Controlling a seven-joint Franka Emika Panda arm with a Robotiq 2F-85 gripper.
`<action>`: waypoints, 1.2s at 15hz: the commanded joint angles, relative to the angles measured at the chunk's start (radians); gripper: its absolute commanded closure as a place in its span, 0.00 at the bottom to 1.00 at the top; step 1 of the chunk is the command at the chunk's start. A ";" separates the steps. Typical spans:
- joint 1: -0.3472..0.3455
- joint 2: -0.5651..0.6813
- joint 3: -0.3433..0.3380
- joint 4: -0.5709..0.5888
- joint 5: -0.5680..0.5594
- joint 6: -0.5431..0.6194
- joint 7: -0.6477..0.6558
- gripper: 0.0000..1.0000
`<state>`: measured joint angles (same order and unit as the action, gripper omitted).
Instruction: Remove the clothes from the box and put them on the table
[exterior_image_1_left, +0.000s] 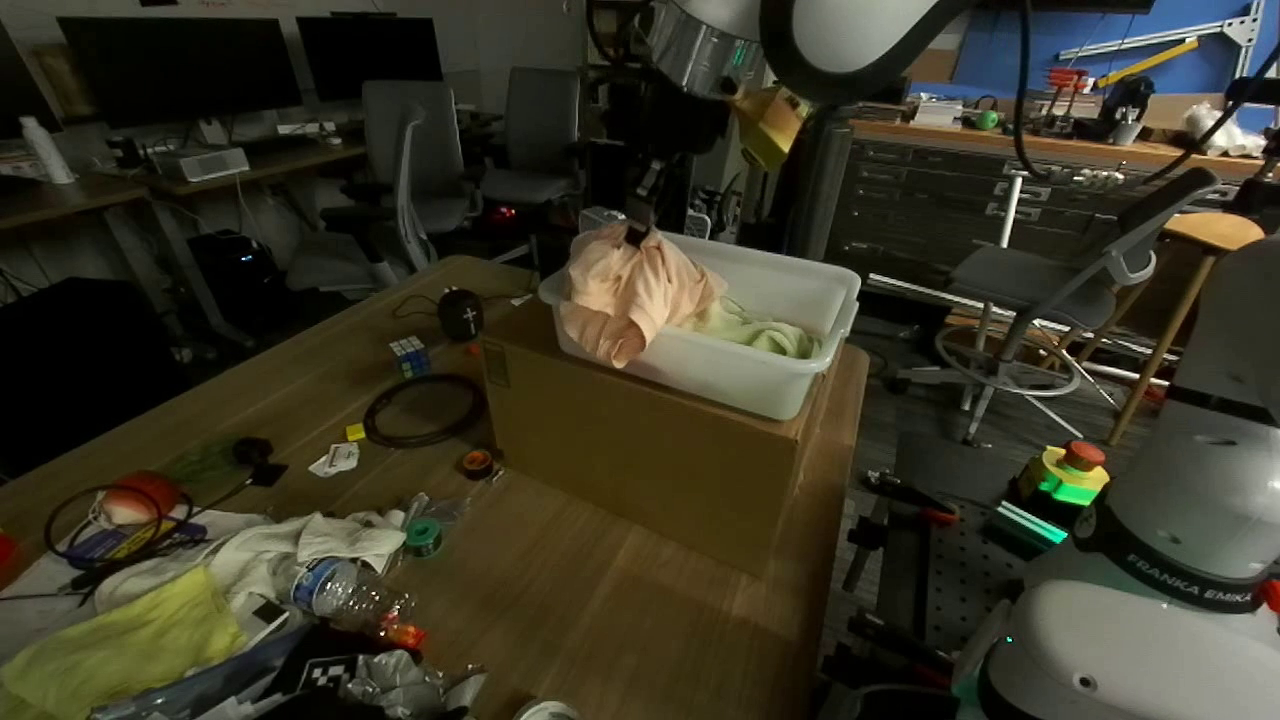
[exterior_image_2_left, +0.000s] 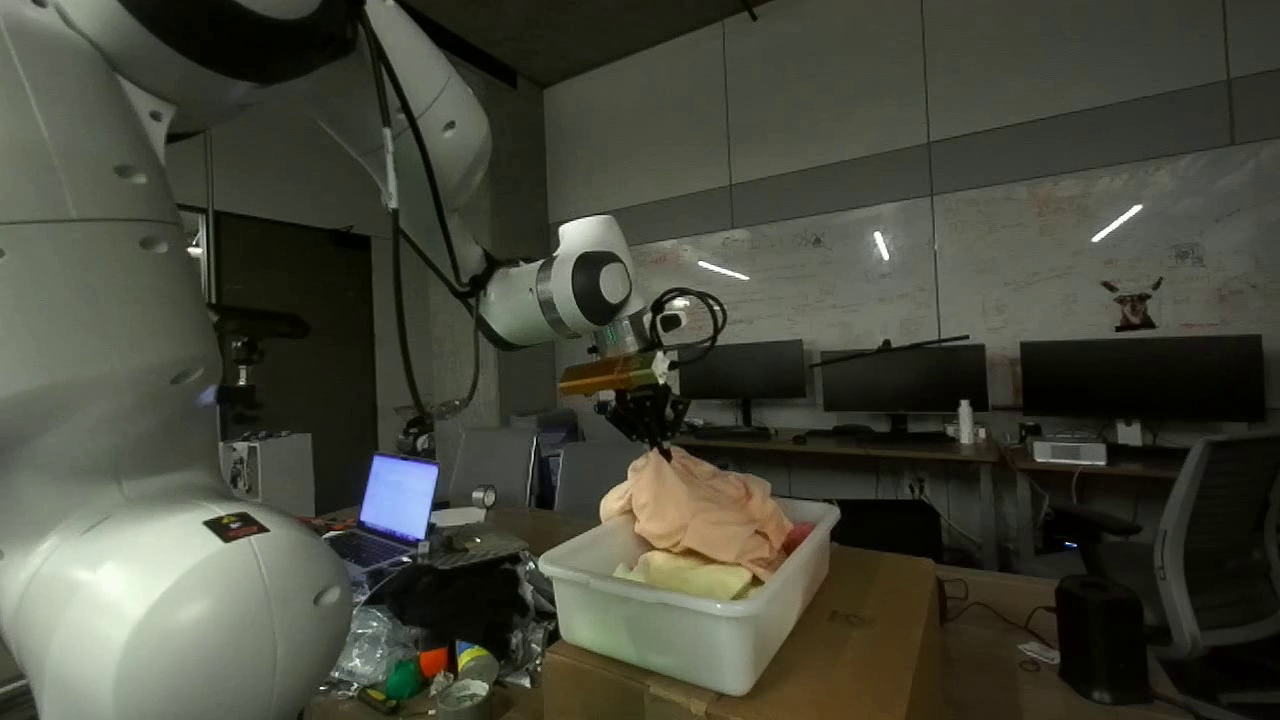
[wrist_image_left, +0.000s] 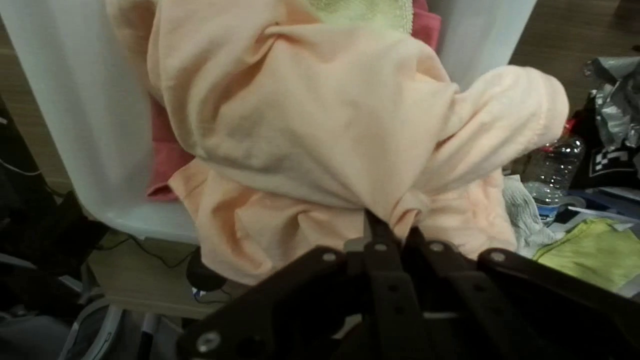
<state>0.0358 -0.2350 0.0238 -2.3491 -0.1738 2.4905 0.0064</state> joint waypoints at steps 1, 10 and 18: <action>-0.009 -0.090 0.046 -0.015 -0.032 0.006 0.064 0.93; -0.002 -0.230 0.137 -0.028 -0.042 -0.018 0.115 0.93; 0.032 -0.328 0.302 -0.008 -0.118 -0.125 0.181 0.93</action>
<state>0.0526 -0.5270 0.2855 -2.3785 -0.2516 2.4102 0.1551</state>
